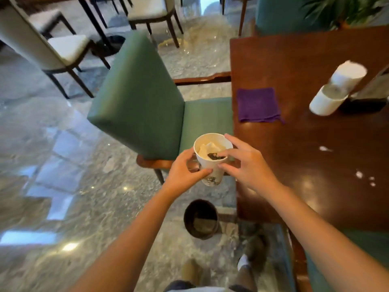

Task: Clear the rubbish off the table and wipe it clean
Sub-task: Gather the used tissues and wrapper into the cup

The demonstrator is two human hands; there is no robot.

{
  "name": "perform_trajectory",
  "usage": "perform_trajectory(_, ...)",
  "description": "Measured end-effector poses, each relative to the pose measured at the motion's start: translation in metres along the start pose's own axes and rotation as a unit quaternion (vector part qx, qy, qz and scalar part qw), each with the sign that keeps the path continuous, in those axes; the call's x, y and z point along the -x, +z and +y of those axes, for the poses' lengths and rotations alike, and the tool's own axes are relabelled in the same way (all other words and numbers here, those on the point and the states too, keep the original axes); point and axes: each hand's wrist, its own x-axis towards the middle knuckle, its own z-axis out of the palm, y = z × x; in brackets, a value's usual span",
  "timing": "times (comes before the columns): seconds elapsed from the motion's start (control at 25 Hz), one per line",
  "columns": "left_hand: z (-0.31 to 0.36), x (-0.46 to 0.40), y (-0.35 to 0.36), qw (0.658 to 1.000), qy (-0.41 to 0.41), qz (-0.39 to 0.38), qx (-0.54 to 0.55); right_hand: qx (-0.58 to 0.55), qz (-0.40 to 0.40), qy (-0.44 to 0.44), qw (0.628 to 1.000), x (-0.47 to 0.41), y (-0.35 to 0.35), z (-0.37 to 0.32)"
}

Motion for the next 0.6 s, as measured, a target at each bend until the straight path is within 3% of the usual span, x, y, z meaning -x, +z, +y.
perform_trajectory(0.32,-0.112,0.061,-0.058,0.997,-0.061,-0.035,-0.043,-0.027,0.012,0.092,0.995,0.045,0.152,-0.016)
perform_trajectory(0.6,-0.273,0.052,-0.014,0.991,-0.121,-0.046,-0.027,0.006,-0.017,0.142,0.990,0.062,0.281,0.088)
